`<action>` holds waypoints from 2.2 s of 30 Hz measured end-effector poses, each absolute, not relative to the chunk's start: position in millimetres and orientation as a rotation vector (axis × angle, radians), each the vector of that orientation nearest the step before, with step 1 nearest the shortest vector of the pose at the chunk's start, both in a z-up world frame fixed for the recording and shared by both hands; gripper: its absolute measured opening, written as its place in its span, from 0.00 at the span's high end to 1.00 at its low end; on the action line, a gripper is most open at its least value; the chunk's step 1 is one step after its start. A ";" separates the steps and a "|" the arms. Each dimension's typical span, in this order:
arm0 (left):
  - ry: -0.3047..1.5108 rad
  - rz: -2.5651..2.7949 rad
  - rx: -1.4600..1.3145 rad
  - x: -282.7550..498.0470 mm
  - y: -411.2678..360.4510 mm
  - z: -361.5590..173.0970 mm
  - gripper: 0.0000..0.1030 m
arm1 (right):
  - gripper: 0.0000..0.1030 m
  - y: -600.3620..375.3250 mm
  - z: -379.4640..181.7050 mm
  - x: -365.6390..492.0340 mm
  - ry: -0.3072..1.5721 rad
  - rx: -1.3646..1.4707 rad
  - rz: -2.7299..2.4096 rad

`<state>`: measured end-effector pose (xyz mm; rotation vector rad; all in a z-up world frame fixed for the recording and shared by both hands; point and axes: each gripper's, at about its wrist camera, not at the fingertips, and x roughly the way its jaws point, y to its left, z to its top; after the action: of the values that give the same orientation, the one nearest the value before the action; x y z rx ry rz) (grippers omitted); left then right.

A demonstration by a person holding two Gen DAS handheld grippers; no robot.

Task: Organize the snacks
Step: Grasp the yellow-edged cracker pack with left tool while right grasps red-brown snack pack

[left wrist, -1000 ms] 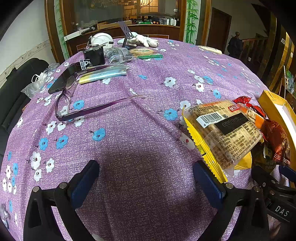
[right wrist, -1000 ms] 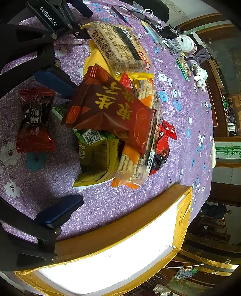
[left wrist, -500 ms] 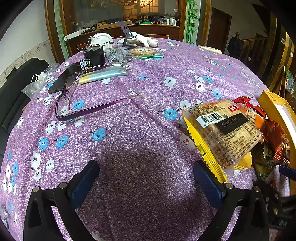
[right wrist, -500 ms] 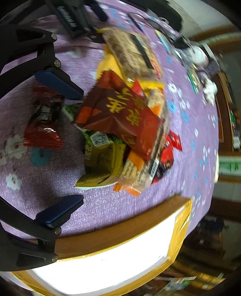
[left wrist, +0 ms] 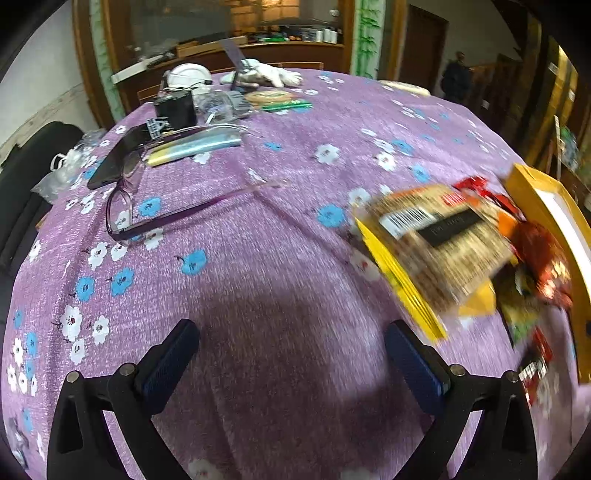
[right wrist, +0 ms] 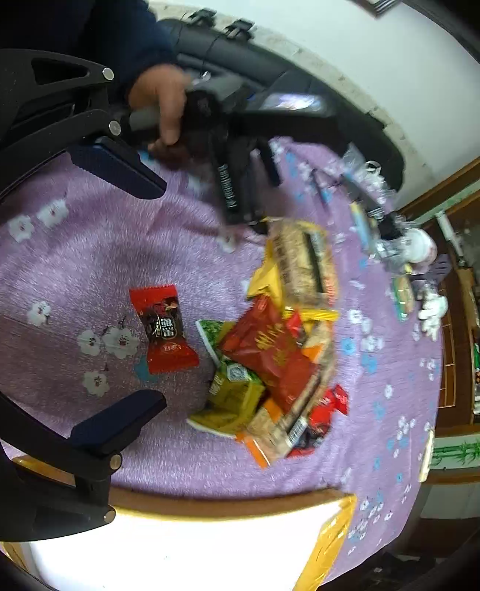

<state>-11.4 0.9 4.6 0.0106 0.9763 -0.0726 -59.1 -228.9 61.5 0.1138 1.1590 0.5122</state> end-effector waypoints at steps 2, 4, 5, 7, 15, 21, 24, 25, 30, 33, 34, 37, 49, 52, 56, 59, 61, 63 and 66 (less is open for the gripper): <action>0.952 -0.115 -0.002 -16.1 6.5 14.1 0.12 | 0.00 -245.8 68.1 -54.3 1.155 0.202 0.492; 0.901 -0.150 -0.001 -28.3 7.1 28.3 0.17 | 0.00 -250.1 74.4 -53.7 1.135 0.237 0.460; 0.873 -0.162 0.013 -31.7 6.2 34.7 0.17 | 0.00 -250.3 76.1 -53.0 1.130 0.248 0.453; 0.857 -0.202 0.047 -32.4 1.5 50.4 0.17 | 0.00 -248.5 78.5 -51.7 1.117 0.273 0.449; 0.910 -0.523 0.259 11.5 -34.6 72.2 0.14 | 0.00 -244.5 85.9 -67.3 1.081 0.271 0.417; 0.999 -0.654 0.437 41.8 -51.5 53.6 0.11 | 0.00 -255.5 85.9 -78.0 1.078 0.289 0.390; 1.047 -0.705 0.442 55.8 -55.3 43.4 0.10 | 0.00 -260.0 86.8 -82.0 1.072 0.286 0.376; 1.067 -0.723 0.437 61.2 -59.1 39.6 0.10 | 0.00 -260.6 86.9 -82.6 1.072 0.288 0.376; 1.070 -0.682 0.319 75.5 -57.2 34.8 0.20 | 0.00 -261.9 87.2 -81.1 1.073 0.290 0.382; 1.066 -0.579 0.189 73.7 -43.5 34.3 0.21 | 0.00 -260.3 89.4 -75.7 1.072 0.292 0.384; 1.051 -0.555 0.158 66.3 -39.1 34.8 0.21 | 0.00 -259.2 90.3 -71.0 1.078 0.288 0.377; 1.013 -0.488 0.122 42.4 -33.8 36.7 0.21 | 0.04 -256.9 91.3 -53.7 1.096 0.294 0.354; 0.919 -0.383 0.053 -46.0 -11.3 60.7 0.21 | 0.57 -218.5 46.0 26.3 1.233 0.220 0.213; 0.912 -0.372 0.047 -51.9 -7.7 63.2 0.21 | 0.70 -216.7 45.4 25.7 1.230 0.205 0.204; 0.901 -0.372 0.047 -58.0 -8.8 67.8 0.21 | 0.73 -219.4 56.2 9.4 1.196 0.222 0.223; 0.899 -0.396 0.051 -57.0 -17.1 70.2 0.21 | 0.73 -225.2 63.3 -10.4 1.160 0.251 0.252; 0.902 -0.415 0.059 -55.7 -26.7 70.5 0.21 | 0.73 -229.4 66.6 -23.2 1.138 0.262 0.269; 0.901 -0.439 0.065 -54.7 -36.6 71.3 0.21 | 0.73 -233.4 69.8 -31.9 1.121 0.273 0.267; 0.893 -0.474 0.089 -53.8 -52.4 74.6 0.21 | 0.73 -244.9 76.5 -41.1 1.091 0.294 0.255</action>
<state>-53.8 -52.4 74.6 0.0886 0.8930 -0.4740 -41.1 -244.9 76.5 0.2939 1.0913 0.2553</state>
